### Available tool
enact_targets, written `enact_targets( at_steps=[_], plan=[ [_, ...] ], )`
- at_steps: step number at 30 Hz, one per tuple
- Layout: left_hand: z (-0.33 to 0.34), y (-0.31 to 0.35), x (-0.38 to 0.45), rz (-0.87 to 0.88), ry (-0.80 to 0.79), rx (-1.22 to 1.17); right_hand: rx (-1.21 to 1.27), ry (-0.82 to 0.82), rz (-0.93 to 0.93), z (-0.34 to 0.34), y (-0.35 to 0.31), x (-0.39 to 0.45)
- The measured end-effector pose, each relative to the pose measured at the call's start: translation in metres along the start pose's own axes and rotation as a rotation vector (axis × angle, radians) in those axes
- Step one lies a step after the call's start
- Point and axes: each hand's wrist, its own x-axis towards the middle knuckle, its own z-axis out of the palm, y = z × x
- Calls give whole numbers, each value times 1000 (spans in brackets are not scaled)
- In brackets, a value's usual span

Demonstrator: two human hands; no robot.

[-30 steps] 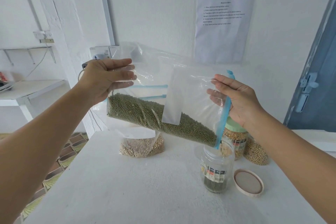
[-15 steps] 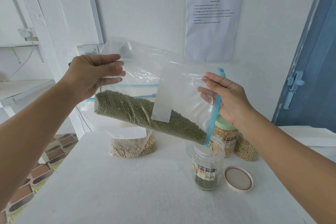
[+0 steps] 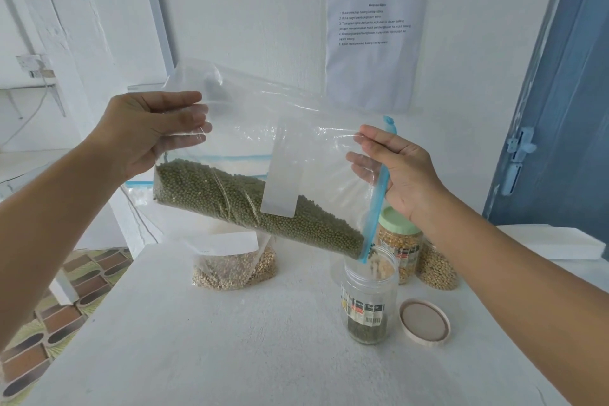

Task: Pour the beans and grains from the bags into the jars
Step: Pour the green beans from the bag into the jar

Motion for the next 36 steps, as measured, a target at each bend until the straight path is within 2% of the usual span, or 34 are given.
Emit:
enact_targets(
  at_steps=[36],
  plan=[
    [-4, -2, 7, -17, -4, 1, 3, 5, 10, 0, 7, 1]
  ],
)
